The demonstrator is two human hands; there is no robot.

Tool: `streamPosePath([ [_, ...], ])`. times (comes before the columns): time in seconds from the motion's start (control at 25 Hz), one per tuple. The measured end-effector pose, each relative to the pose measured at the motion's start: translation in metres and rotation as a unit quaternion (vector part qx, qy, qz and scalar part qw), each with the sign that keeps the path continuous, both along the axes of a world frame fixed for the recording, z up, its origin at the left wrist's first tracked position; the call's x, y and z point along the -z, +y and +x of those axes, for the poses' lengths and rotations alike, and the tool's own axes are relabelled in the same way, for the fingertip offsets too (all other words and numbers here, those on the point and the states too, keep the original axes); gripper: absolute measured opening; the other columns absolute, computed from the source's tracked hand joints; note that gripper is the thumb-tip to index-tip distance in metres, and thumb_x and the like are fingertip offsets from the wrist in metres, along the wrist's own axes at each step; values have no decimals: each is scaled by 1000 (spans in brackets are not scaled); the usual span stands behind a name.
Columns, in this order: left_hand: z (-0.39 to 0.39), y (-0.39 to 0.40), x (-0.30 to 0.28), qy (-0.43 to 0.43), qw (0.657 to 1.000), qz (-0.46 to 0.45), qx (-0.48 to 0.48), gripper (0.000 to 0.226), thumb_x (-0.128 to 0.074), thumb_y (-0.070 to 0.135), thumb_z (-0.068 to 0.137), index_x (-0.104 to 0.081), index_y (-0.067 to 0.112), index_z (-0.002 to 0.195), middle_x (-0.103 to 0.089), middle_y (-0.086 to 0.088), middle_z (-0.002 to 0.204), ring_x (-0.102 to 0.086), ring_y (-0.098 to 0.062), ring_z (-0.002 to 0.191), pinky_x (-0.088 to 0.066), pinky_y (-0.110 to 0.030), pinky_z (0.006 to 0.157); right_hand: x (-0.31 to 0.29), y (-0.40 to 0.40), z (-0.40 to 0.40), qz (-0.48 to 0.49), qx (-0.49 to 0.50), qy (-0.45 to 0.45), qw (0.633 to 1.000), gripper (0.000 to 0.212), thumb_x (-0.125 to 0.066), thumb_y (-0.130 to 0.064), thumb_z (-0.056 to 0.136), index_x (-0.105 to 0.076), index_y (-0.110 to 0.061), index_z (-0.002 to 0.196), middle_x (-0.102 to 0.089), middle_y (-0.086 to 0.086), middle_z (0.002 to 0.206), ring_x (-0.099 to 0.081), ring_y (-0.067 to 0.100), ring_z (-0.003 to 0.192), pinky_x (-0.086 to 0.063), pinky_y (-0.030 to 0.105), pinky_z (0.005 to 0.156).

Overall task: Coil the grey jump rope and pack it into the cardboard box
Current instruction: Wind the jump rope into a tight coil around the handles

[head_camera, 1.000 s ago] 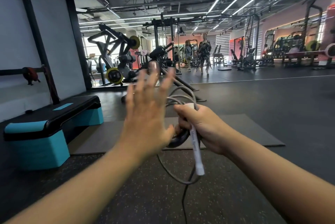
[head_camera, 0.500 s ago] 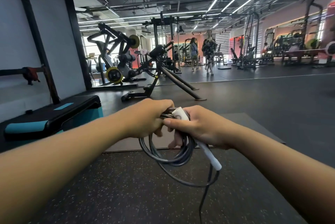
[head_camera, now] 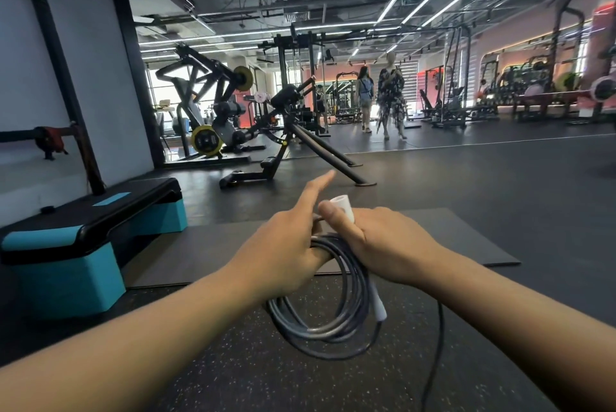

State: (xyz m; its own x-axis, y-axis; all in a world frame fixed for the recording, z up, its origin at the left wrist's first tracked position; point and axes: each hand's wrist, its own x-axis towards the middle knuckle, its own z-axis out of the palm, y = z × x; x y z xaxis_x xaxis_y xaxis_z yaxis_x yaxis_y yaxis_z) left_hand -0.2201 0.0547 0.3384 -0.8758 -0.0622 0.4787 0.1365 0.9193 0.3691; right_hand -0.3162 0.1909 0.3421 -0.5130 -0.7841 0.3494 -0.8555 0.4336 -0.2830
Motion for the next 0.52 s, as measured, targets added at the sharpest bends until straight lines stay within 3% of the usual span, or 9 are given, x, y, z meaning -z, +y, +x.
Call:
streamPosePath([
  [0.08,6,-5,2,40,998,-41,4,97,-68,18,89,-6,62,148,-70,15,97,-68,-11,80,-55,-33,70,-4,0,1,53,-17,-34,998,97,8,-86,74,-66,-30,101,-74,5,104,-65,29,100,-51,48,91],
  [0.2,14,-12,2,46,998,-39,23,71,-66,20,92,-31,65,135,-60,33,95,-63,4,83,-52,-29,73,-4,-2,1,64,-74,-97,990,87,-6,-77,90,-68,-18,104,-74,9,103,-65,23,96,-49,41,94],
  [0.32,15,-14,9,23,999,-38,11,54,-62,22,95,-39,59,126,-64,23,94,-65,-2,83,-54,-35,74,2,-1,1,36,-116,-153,981,70,-24,-69,99,-53,-10,75,-57,2,68,-50,14,63,-43,33,68],
  [0.44,14,-17,11,23,999,-22,-13,46,-59,21,95,-42,53,123,-65,15,86,-62,-4,78,-53,-38,74,12,6,-7,-81,-151,-249,953,56,-48,-56,100,-65,-3,97,-46,-15,55,-39,0,47,-32,16,51],
  [0.52,13,-21,10,24,999,-8,-30,40,-57,19,95,-44,47,119,-63,16,81,-57,-6,69,-50,-38,69,20,7,-11,-149,-161,-243,945,47,-52,-47,101,-68,-4,100,-41,-16,51,-36,0,45,-29,13,48],
])
